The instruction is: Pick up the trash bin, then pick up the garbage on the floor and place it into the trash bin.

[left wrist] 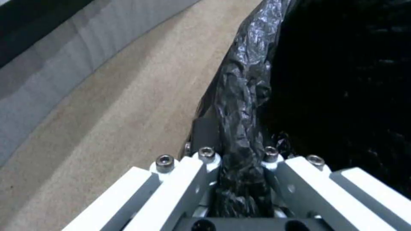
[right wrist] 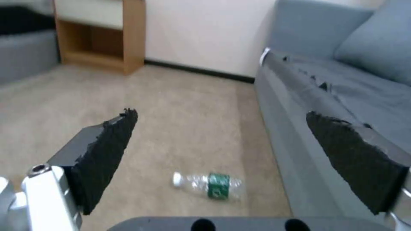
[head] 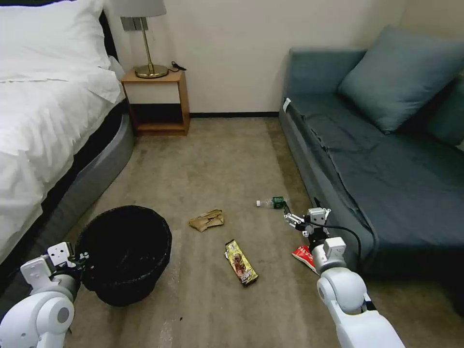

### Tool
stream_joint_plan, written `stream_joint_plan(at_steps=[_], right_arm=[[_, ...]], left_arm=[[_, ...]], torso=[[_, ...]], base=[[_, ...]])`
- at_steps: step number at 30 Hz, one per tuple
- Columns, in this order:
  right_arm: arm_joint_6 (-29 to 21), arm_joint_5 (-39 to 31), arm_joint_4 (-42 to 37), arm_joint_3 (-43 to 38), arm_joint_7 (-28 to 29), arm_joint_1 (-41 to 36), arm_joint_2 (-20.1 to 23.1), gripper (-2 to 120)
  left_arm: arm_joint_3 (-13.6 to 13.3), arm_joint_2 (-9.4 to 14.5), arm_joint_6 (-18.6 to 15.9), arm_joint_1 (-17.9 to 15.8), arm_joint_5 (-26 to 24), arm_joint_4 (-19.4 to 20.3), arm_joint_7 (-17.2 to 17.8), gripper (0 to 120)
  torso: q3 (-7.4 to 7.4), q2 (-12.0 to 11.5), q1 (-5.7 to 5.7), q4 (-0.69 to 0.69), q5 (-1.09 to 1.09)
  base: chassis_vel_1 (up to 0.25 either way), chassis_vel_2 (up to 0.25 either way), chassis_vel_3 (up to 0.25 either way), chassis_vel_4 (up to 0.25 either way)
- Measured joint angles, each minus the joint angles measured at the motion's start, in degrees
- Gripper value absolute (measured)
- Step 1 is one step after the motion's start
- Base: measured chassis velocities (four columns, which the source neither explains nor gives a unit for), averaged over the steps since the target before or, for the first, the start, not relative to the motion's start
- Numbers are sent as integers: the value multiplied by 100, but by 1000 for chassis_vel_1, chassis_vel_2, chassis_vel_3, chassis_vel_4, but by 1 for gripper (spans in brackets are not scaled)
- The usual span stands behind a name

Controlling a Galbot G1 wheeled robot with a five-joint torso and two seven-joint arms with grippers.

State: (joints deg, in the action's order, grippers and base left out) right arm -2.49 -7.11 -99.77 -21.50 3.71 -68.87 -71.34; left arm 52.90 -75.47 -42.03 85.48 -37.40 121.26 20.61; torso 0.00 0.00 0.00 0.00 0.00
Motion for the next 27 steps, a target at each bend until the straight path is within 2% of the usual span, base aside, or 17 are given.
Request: stream_joint_plan(at_steps=[3, 5, 8, 9, 12, 15, 18, 27], right_arm=[[53, 134, 779, 265, -291, 377, 422, 100], [69, 175, 944, 326, -355, 447, 514, 100], [485, 606, 2230, 869, -950, 1074, 1116, 100], [485, 606, 2230, 869, -950, 1074, 1116, 100], [921, 964, 3308, 1302, -1442, 1534, 1347, 100], [1113, 1193, 3879, 1480, -1634, 1772, 1385, 100], [1424, 1663, 4672, 1584, -1884, 2196, 1295, 100], [1695, 2098, 5495, 1544, -1925, 2677, 1109, 100]], left_arm=[[-27, -19, 21, 7, 30, -71, -14, 4], [-28, -28, 25, 11, 45, -83, -14, 4], [-33, -126, 37, 102, 169, -103, -15, 4], [-33, -126, 37, 102, 169, -103, -15, 4], [-42, -215, 46, 208, 288, -77, -16, 4], [-40, -289, 57, 258, 358, -46, -16, 4], [-44, -376, 73, 343, 442, 26, -16, 4], [4, -432, 122, 462, 489, 93, -17, 4]], torso=[[0, 0, 0, 0, 1], [0, 0, 0, 0, 0], [0, 0, 0, 0, 0], [0, 0, 0, 0, 0], [1, 0, 0, 0, 5], [0, 0, 0, 0, -2], [1, 0, 0, -1, 2], [1, 0, 0, 1, 0]], base=[[0, 0, 0, 0], [0, 0, 0, 0], [0, 0, 0, 0], [0, 0, 0, 0], [0, 0, 0, 0], [0, 0, 0, 0], [0, 0, 0, 0], [0, 0, 0, 0]])
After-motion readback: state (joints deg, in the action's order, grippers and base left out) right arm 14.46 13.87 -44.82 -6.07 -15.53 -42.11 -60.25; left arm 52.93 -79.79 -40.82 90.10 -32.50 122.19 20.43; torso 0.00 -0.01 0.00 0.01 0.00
